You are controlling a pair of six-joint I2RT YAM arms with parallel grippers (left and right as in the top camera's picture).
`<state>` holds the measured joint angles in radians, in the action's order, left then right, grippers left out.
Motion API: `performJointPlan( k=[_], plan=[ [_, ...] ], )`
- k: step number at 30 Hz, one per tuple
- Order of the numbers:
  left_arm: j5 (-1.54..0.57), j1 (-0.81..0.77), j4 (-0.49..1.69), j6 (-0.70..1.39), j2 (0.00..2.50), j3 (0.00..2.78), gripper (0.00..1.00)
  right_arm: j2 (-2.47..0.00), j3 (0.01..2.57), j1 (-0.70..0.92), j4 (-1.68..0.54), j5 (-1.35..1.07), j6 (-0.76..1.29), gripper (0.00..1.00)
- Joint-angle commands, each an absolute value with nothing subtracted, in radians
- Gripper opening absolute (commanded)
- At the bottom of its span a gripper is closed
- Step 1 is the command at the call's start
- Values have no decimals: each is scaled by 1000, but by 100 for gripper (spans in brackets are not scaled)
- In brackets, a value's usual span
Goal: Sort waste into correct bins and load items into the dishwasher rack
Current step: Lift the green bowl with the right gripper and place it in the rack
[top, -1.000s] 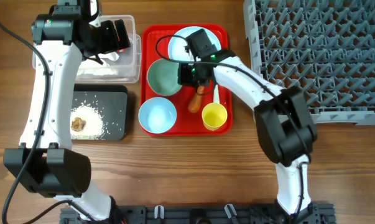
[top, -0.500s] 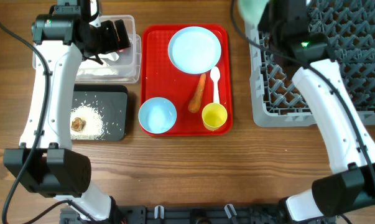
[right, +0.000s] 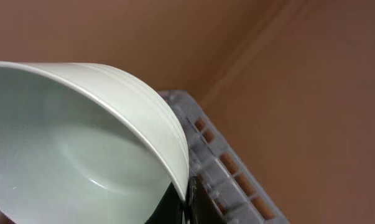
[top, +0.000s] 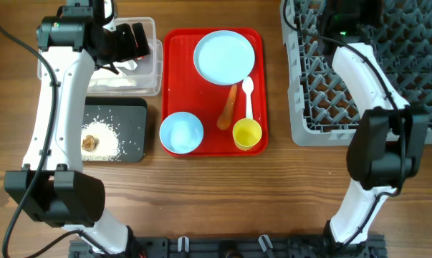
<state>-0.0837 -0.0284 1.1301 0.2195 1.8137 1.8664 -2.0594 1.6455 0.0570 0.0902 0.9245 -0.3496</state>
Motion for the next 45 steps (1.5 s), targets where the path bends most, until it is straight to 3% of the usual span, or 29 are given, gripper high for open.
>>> performJointPlan(
  k=[1, 15, 19, 26, 28, 31, 34, 36, 42, 45],
  plan=[
    [-85, -25, 1130, 221, 1818, 1866, 100, -2106, 1654, 58, 85, 969, -391, 5],
    [-85, -25, 1131, 221, 1818, 1866, 100, -2153, 1641, 60, -265, 858, -147, 4],
    [-85, -25, 1130, 221, 1818, 1866, 100, -2153, 1641, 70, -294, 775, -147, 9],
    [-85, -25, 1130, 221, 1818, 1866, 100, -2153, 1641, 102, -251, 704, -97, 9],
    [-85, -25, 1131, 221, 1818, 1866, 100, -2153, 1641, 110, -315, 696, -97, 20],
    [-85, -25, 1131, 221, 1818, 1866, 100, -2153, 1641, 126, -408, 636, -97, 28],
    [-85, -25, 1131, 221, 1818, 1866, 100, -2152, 1641, 149, -447, 585, -97, 42],
    [-85, -25, 1130, 221, 1818, 1866, 100, -2149, 1642, 170, -445, 585, -99, 58],
    [-85, -25, 1131, 221, 1818, 1866, 100, -2053, 1642, 182, -451, 564, -90, 65],
    [-85, -25, 1130, 221, 1818, 1866, 100, -1940, 1642, 183, -505, 343, -67, 71]
  ],
)
